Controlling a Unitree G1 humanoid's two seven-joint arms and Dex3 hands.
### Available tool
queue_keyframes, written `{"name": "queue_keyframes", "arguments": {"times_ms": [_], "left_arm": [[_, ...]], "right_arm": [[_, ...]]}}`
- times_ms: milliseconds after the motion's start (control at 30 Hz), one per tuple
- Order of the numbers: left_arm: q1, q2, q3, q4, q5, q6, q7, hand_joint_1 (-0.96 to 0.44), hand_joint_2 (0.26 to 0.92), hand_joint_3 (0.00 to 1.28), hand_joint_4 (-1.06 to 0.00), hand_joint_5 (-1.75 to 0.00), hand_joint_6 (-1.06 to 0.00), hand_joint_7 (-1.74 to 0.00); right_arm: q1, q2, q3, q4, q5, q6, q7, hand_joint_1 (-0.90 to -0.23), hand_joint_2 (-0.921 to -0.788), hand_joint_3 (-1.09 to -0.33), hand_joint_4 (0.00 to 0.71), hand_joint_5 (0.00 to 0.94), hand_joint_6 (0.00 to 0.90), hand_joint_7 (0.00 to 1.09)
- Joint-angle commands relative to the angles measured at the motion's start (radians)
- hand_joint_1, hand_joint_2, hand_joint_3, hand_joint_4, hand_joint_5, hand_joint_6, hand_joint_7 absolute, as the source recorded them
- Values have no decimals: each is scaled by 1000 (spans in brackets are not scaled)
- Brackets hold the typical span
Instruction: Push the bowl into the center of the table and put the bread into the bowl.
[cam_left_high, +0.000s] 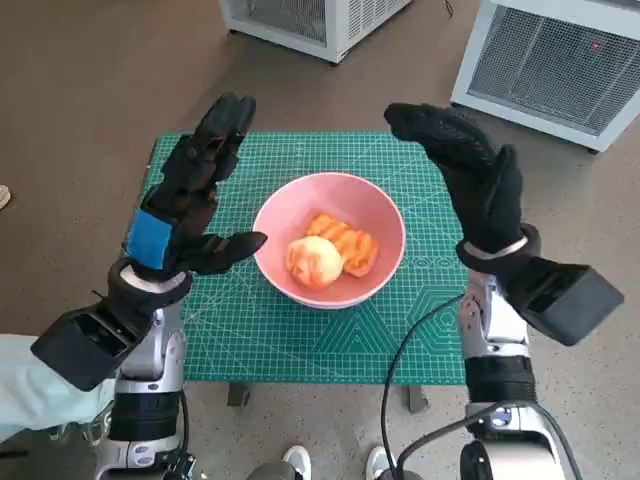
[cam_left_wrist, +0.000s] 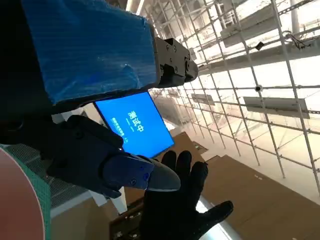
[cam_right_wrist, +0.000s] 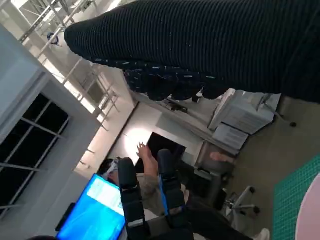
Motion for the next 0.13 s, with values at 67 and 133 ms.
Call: {"name": "queue_keyframes", "arguments": {"times_ms": [67,133], "left_arm": [[11,-5,1,-5,-2,-5,13,-632,921,221,-169,-12,-226,-100],[10,-6,2,-3,-1,-7,16,-630,921,224,-166,-10,-225,-100]], "right_arm": [[16,-6,12,2,-19,13,-14,-689,-921,-721,206,1,-1,611],[16,-7,13,3,-20,13,-17,-689,-921,-720,206,1,-1,612]]}}
